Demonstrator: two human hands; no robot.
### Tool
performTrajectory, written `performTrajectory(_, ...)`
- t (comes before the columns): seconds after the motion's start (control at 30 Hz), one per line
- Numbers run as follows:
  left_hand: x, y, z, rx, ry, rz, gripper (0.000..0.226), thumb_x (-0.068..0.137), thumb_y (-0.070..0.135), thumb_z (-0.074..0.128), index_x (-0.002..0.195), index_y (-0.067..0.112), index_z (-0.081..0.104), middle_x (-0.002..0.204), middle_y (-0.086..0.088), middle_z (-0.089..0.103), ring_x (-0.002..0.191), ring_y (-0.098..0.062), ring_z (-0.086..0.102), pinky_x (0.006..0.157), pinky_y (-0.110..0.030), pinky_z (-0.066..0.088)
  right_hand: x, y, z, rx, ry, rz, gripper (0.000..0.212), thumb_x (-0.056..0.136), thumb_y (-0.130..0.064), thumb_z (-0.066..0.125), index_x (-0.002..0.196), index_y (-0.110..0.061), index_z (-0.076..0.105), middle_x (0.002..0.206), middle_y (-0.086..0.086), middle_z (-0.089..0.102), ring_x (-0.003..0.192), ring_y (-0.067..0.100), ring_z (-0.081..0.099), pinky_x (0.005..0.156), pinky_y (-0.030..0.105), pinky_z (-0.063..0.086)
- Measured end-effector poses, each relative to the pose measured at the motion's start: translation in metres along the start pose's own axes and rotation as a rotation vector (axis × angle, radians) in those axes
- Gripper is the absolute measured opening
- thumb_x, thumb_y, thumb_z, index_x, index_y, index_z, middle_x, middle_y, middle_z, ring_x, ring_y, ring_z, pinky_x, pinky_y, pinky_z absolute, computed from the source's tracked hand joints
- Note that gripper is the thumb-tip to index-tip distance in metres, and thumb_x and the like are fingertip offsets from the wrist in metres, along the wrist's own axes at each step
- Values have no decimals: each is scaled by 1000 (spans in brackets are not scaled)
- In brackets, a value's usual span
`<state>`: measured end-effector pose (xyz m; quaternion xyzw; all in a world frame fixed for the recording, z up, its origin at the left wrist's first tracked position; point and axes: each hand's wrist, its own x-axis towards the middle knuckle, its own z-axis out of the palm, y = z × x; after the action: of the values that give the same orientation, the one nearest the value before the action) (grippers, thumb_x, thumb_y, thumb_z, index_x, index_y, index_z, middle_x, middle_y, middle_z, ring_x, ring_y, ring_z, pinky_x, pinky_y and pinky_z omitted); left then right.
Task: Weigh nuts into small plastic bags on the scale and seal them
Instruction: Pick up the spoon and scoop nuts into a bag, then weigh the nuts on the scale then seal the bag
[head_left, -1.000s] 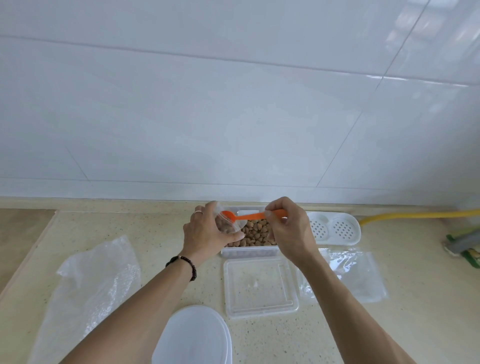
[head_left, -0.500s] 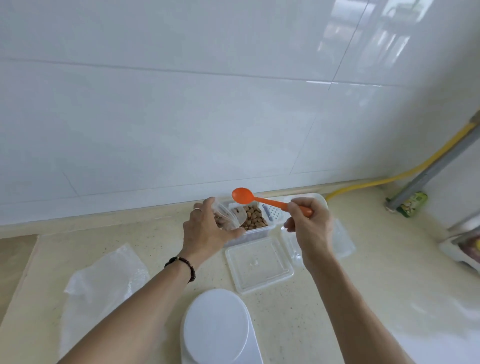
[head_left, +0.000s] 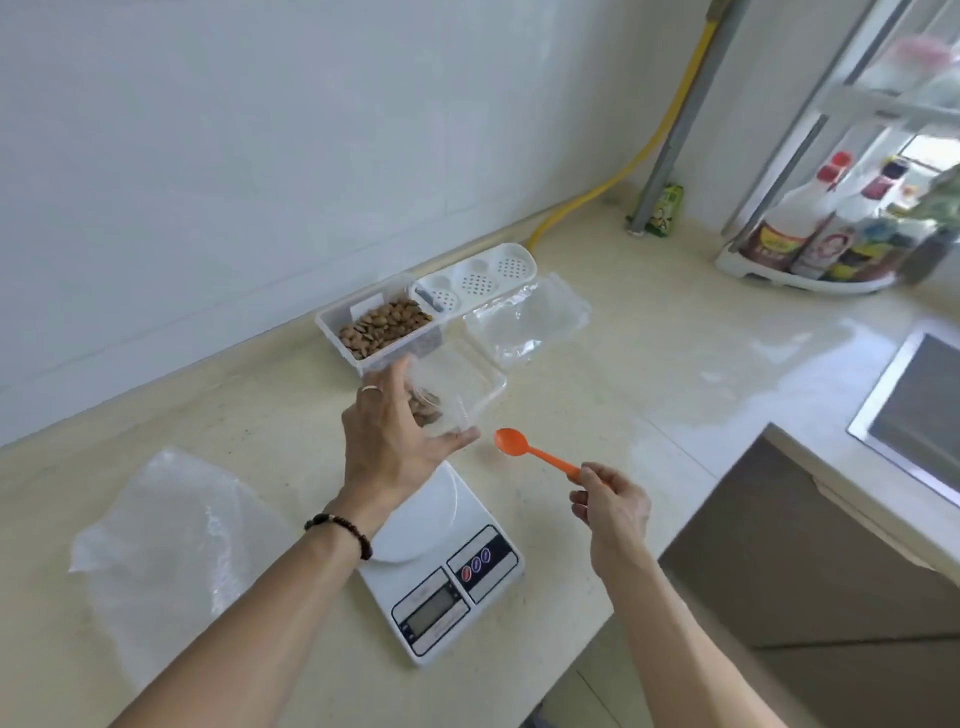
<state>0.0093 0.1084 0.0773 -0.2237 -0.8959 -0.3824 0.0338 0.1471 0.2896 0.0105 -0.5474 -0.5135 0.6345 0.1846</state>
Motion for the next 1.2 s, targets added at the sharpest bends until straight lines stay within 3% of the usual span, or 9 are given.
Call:
performTrajectory(0.27, -33, 10, 15, 31, -120, 93, 101, 52, 51, 88, 130, 6, 42, 88, 19, 34, 107, -27, 50, 86, -40, 34, 3, 27, -11, -254, -24, -71, 17, 90, -29, 64, 96, -15, 73, 90, 5, 70, 75, 17, 61, 71, 33, 52)
performTrajectory(0.4, -35, 13, 10, 29, -148, 86, 104, 50, 59, 83, 132, 9, 41, 95, 10, 39, 107, -25, 51, 89, -43, 36, -1, 14, -9, -544, 8, -184, 40, 89, -47, 58, 116, -19, 68, 117, 4, 67, 115, 27, 56, 101, 47, 44)
performTrajectory(0.5, -33, 22, 0, -11, -144, 89, 114, 45, 75, 65, 135, 10, 40, 89, 20, 36, 102, -17, 49, 91, -41, 36, -14, -25, 1, -418, -103, -359, 35, 95, -38, 57, 99, -6, 69, 98, 3, 70, 84, 14, 60, 78, 32, 48)
performTrajectory(0.57, -31, 28, -6, -31, -143, 83, 122, 43, 81, 57, 140, 10, 36, 90, 26, 31, 100, -10, 43, 94, -40, 35, -32, -58, 15, -395, -225, -484, 40, 95, -38, 56, 89, -1, 70, 81, 10, 69, 66, 14, 55, 63, 37, 47)
performTrajectory(0.7, -25, 33, -15, -58, -130, 69, 125, 45, 82, 60, 145, 14, 31, 97, 20, 38, 108, -14, 46, 98, -38, 34, -59, -108, 44, -562, -508, -641, 30, 89, -30, 64, 59, -29, 67, 57, -5, 62, 54, 7, 51, 55, 36, 46)
performTrajectory(0.8, -19, 32, -24, -95, -141, 90, 122, 44, 78, 72, 143, 18, 32, 93, 27, 49, 100, -3, 50, 100, -35, 35, -65, -124, 61, -748, -576, -718, 27, 89, -9, 58, 67, -22, 65, 62, -9, 64, 58, 8, 59, 61, 32, 52)
performTrajectory(0.9, -13, 19, -39, -127, -181, 76, 101, 58, 58, 84, 141, 31, 32, 108, 15, 50, 100, -3, 50, 91, -28, 39, -70, -137, 68, -645, -597, -707, 18, 95, -8, 51, 80, -12, 61, 71, 0, 70, 62, 11, 69, 64, 32, 56)
performTrajectory(1.07, -8, -20, -55, -260, -269, -144, 13, 94, 25, 59, 106, 26, 62, 88, 9, 65, 93, -14, 64, 86, -35, 52, -73, -145, 72, -490, -682, -620, 15, 99, -10, 48, 90, -8, 60, 76, 6, 72, 67, 13, 70, 59, 22, 53)
performTrajectory(1.2, -7, -36, -58, -297, -272, -215, 14, 92, 12, 60, 81, 19, 64, 70, 3, 66, 67, -13, 65, 71, -37, 57, -65, -134, 72, -480, -715, -530, 22, 99, -29, 55, 101, -8, 62, 86, 7, 73, 73, 15, 69, 66, 29, 56)
